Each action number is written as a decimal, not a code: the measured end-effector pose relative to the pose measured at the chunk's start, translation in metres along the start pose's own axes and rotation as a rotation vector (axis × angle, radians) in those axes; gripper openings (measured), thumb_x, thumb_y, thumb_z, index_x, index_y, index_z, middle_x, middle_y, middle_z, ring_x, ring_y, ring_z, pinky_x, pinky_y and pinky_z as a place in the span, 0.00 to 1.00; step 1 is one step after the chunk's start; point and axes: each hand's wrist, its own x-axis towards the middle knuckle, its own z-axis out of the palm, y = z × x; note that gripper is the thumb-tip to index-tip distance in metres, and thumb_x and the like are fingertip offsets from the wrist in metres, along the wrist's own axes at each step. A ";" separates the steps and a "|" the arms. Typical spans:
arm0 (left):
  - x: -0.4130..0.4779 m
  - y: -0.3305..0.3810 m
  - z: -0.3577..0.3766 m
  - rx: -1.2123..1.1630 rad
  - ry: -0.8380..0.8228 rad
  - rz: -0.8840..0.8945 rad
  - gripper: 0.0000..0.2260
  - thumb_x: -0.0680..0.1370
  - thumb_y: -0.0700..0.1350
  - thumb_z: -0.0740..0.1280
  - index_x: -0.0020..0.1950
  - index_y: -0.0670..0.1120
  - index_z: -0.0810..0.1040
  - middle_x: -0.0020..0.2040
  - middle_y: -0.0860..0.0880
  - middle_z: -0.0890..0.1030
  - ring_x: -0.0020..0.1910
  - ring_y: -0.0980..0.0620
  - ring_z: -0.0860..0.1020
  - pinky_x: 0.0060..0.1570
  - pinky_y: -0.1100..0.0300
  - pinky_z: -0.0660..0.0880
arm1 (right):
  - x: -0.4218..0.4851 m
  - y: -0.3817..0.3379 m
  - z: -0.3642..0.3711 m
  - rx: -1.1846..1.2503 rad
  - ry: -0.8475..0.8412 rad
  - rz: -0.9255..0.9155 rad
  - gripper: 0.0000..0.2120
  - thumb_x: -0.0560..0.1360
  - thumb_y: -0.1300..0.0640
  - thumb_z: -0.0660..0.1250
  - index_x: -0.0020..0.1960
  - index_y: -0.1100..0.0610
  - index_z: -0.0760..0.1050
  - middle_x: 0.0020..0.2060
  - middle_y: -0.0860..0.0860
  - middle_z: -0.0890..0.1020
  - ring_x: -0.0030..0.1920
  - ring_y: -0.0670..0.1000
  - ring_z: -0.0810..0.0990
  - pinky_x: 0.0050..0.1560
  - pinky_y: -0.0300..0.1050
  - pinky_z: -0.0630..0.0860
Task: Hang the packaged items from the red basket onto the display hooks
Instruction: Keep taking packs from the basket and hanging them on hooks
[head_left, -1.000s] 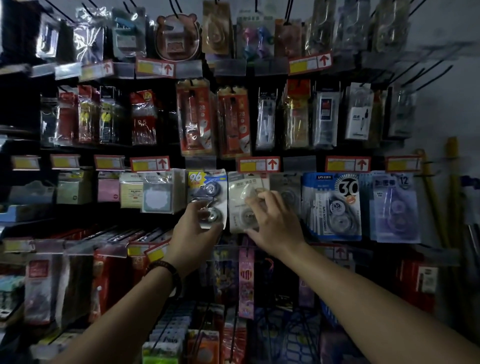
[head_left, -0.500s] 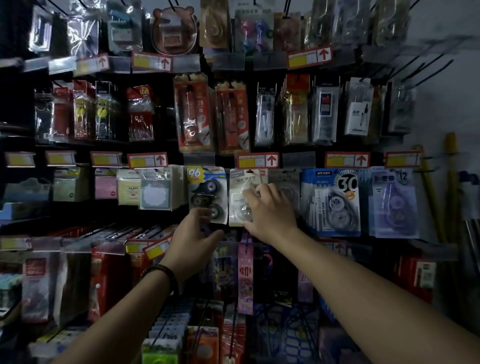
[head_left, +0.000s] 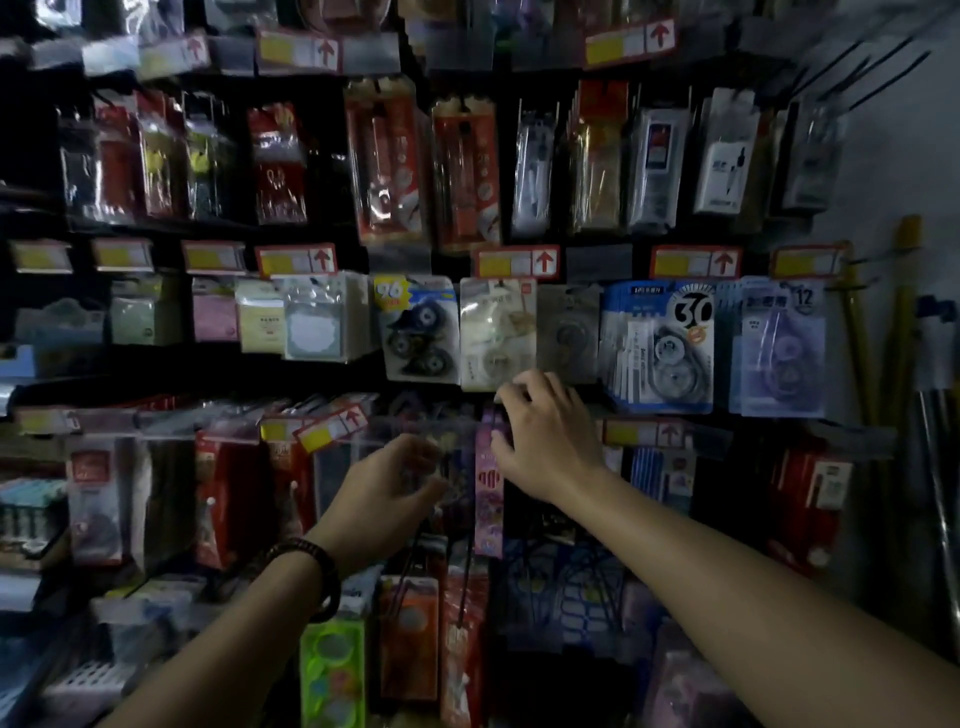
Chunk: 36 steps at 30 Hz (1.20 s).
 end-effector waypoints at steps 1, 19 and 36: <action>-0.012 -0.004 0.006 0.003 -0.025 -0.006 0.09 0.83 0.51 0.71 0.63 0.55 0.79 0.56 0.59 0.82 0.52 0.61 0.82 0.46 0.68 0.79 | -0.014 -0.002 0.004 0.036 0.011 -0.011 0.16 0.77 0.47 0.68 0.60 0.55 0.76 0.56 0.53 0.76 0.58 0.57 0.75 0.54 0.55 0.77; -0.304 -0.190 0.194 0.231 -0.658 -0.376 0.07 0.80 0.53 0.68 0.55 0.54 0.83 0.53 0.51 0.85 0.50 0.48 0.84 0.46 0.55 0.79 | -0.412 -0.053 0.181 0.495 -0.971 0.395 0.17 0.74 0.40 0.67 0.60 0.45 0.77 0.56 0.45 0.81 0.58 0.50 0.80 0.57 0.51 0.79; -0.405 -0.307 0.316 0.069 -0.958 -0.761 0.09 0.83 0.50 0.68 0.61 0.52 0.84 0.61 0.48 0.86 0.59 0.47 0.84 0.56 0.59 0.74 | -0.711 -0.129 0.392 0.617 -1.460 1.016 0.12 0.69 0.40 0.75 0.41 0.47 0.80 0.39 0.45 0.83 0.43 0.49 0.82 0.48 0.52 0.82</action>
